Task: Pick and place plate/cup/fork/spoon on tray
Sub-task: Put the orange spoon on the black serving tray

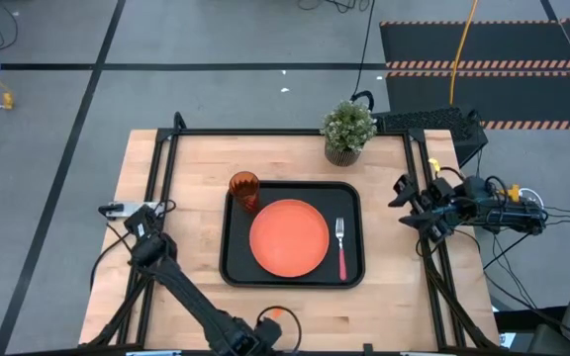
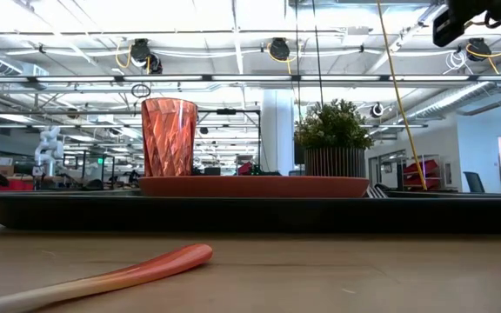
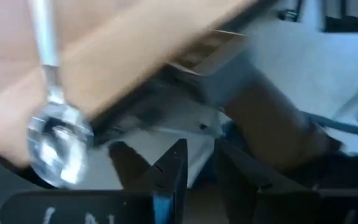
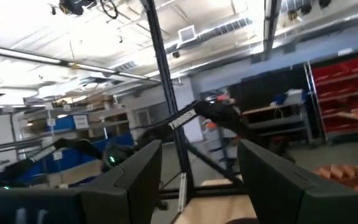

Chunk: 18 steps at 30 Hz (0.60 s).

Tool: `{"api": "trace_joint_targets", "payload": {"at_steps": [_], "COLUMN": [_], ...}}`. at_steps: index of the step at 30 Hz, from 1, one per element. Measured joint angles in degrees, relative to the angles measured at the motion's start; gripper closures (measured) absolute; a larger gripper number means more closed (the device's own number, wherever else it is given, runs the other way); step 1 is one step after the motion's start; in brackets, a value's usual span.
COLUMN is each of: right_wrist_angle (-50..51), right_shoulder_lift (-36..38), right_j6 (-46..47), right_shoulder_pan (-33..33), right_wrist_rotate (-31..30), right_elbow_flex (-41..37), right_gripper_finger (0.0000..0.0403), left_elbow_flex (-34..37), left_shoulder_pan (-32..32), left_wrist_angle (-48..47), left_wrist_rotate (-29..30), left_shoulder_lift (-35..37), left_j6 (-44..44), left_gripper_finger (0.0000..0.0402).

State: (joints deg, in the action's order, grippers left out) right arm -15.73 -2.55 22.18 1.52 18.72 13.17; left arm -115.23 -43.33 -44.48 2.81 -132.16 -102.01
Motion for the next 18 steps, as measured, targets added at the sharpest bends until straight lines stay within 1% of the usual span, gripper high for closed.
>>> {"api": "trace_joint_targets", "payload": {"at_steps": [3,6,9,14,18], "right_wrist_angle": [0.82,1.42,2.40,6.25,10.28], "right_shoulder_lift": [0.00,0.00,0.00,0.00,0.00], "right_j6": [2.05,3.73,4.45,4.49,4.45], "right_shoulder_pan": [0.00,-0.02,-0.04,-0.11,-0.11], "right_wrist_rotate": [2.58,4.59,7.08,7.12,7.11], "right_elbow_flex": [0.00,0.00,0.00,0.00,0.00], "right_gripper_finger": [0.0200,0.0200,0.0200,0.0200,0.0200], "left_elbow_flex": [4.82,7.37,8.17,7.83,7.99], "left_shoulder_pan": [0.24,0.90,1.99,3.68,4.27], "left_wrist_angle": [0.94,1.81,0.48,1.20,-1.34], "left_wrist_rotate": [-0.20,-1.36,-1.55,-1.60,-1.90], "left_shoulder_lift": [0.00,0.44,-0.35,0.22,-0.02], "left_j6": [-2.31,-1.77,1.17,6.00,8.55], "left_gripper_finger": [0.0321,0.0321,0.0321,0.0321,0.0321]}}
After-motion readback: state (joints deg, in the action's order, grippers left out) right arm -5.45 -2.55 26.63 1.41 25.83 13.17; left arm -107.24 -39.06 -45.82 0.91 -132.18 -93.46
